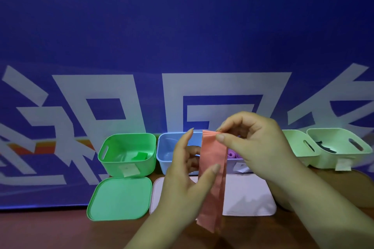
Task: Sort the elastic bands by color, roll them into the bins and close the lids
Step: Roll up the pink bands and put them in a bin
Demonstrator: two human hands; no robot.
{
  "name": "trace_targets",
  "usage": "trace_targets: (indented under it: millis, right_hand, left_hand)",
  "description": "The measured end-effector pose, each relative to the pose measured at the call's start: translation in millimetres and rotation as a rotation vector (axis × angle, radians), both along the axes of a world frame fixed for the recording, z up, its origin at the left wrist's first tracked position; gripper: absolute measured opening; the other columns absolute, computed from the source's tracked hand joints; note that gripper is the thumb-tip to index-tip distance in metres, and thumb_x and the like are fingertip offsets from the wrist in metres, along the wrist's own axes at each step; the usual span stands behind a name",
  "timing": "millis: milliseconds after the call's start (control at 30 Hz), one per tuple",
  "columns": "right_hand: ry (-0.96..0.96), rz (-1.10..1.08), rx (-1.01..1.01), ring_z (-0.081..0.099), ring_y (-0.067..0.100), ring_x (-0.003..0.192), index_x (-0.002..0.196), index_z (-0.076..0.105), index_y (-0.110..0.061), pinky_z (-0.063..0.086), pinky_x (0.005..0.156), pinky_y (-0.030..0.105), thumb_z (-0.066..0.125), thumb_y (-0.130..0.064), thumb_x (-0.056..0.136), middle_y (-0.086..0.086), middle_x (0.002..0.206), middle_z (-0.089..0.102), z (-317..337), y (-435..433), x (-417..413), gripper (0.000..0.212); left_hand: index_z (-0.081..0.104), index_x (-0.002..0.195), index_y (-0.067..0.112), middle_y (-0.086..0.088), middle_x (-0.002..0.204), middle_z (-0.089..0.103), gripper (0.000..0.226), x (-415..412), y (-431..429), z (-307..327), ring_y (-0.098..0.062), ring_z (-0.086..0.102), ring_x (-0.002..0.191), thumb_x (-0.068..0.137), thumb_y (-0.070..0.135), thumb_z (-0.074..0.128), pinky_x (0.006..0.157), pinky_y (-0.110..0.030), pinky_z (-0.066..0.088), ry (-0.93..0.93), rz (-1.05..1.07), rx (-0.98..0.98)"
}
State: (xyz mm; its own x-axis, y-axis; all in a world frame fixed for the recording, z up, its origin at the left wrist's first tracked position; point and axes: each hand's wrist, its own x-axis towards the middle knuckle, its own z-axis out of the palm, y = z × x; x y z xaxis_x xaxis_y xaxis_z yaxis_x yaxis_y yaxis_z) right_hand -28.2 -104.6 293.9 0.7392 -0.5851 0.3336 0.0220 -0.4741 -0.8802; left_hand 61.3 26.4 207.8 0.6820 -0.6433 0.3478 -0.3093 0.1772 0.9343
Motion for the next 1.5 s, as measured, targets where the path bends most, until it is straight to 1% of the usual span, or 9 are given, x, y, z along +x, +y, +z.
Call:
trace_targets:
  millis: [100, 200, 367, 600, 767, 1000, 1167, 1300, 1500]
  right_hand:
    - [-0.020, 0.064, 0.054, 0.071, 0.017, 0.075, 0.080, 0.072, -0.016, 0.060, 0.074, 0.032, 0.077, 0.000, 0.079, 0.003, 0.080, 0.074, -3.7, -4.8, -1.5, 0.017]
    - [-0.041, 0.107, 0.102, 0.071, 0.024, 0.077, 0.080, 0.072, -0.013, 0.060, 0.075, 0.034, 0.075, 0.004, 0.079, 0.007, 0.080, 0.074, -6.1, -8.6, -3.3, 0.017]
    - [-0.032, 0.147, 0.147, 0.072, 0.022, 0.078, 0.079, 0.072, -0.016, 0.061, 0.077, 0.035, 0.075, 0.003, 0.080, 0.007, 0.082, 0.074, -7.1, -11.7, -6.8, 0.019]
    - [0.001, 0.092, 0.188, 0.071, 0.036, 0.076, 0.081, 0.072, -0.017, 0.057, 0.075, 0.058, 0.077, -0.004, 0.079, 0.010, 0.081, 0.074, -6.4, -12.0, -13.8, 0.015]
    - [0.042, 0.097, 0.201, 0.071, 0.033, 0.076, 0.081, 0.072, -0.013, 0.060, 0.072, 0.051, 0.077, -0.003, 0.079, 0.008, 0.079, 0.074, -6.4, -13.0, -16.7, 0.011]
    - [0.145, 0.145, 0.194, 0.072, 0.034, 0.073, 0.083, 0.073, -0.013, 0.061, 0.070, 0.043, 0.078, -0.006, 0.080, 0.007, 0.078, 0.074, -8.2, -16.7, -21.7, 0.009]
    - [0.222, 0.179, 0.181, 0.072, 0.019, 0.070, 0.085, 0.075, -0.016, 0.060, 0.064, 0.025, 0.080, -0.012, 0.079, 0.003, 0.078, 0.075, -8.8, -18.0, -24.2, 0.009]
    - [0.241, 0.228, 0.116, 0.071, 0.014, 0.072, 0.089, 0.076, -0.022, 0.061, 0.069, 0.027, 0.081, -0.009, 0.077, 0.000, 0.080, 0.075, -10.3, -15.0, -27.4, 0.018]
    - [0.242, 0.217, 0.013, 0.070, 0.012, 0.076, 0.088, 0.076, -0.024, 0.060, 0.073, 0.033, 0.077, -0.016, 0.082, -0.007, 0.083, 0.075, -13.7, -15.2, -24.6, 0.010]
  left_hand:
    - [0.045, 0.132, 0.049, 0.009, 0.099, 0.066, 0.058, 3.2, -0.3, 11.6, -0.014, 0.065, 0.093, 0.079, 0.045, 0.066, 0.082, -0.035, 0.055, 0.019, 0.012, -0.042]
    - [0.051, 0.127, 0.046, 0.004, 0.096, 0.069, 0.045, 5.8, -2.0, 24.2, -0.018, 0.067, 0.095, 0.086, 0.031, 0.064, 0.088, -0.043, 0.055, 0.017, 0.000, -0.060]
    - [0.059, 0.111, 0.045, 0.007, 0.083, 0.068, 0.038, 6.5, -1.8, 35.6, -0.010, 0.064, 0.081, 0.086, 0.017, 0.062, 0.077, -0.027, 0.053, -0.053, 0.039, -0.045]
    - [0.071, 0.088, 0.029, 0.012, 0.084, 0.071, 0.026, 1.8, 1.3, 39.6, -0.008, 0.066, 0.079, 0.089, 0.003, 0.067, 0.071, -0.015, 0.050, -0.174, 0.066, 0.026]
    - [0.078, 0.088, 0.023, 0.005, 0.083, 0.076, 0.028, -1.5, 3.5, 43.2, -0.014, 0.071, 0.078, 0.084, -0.003, 0.071, 0.069, -0.016, 0.054, -0.043, 0.030, 0.032]
    - [0.077, 0.094, 0.031, 0.000, 0.085, 0.077, 0.035, -1.3, 6.8, 44.5, -0.023, 0.072, 0.083, 0.081, -0.001, 0.075, 0.084, -0.044, 0.059, 0.032, 0.006, 0.133]
    - [0.079, 0.083, 0.035, 0.004, 0.081, 0.077, 0.036, -3.3, 5.6, 44.2, -0.015, 0.073, 0.078, 0.080, -0.001, 0.076, 0.079, -0.033, 0.059, 0.060, 0.062, 0.167]
    - [0.079, 0.083, 0.034, 0.004, 0.082, 0.077, 0.034, -2.7, 5.9, 44.6, -0.015, 0.074, 0.080, 0.080, 0.000, 0.076, 0.081, -0.036, 0.059, 0.094, 0.089, 0.170]
    - [0.079, 0.085, 0.024, 0.003, 0.081, 0.077, 0.024, 0.6, 7.6, 43.4, -0.017, 0.074, 0.079, 0.080, 0.001, 0.077, 0.079, -0.036, 0.059, 0.094, 0.074, 0.179]
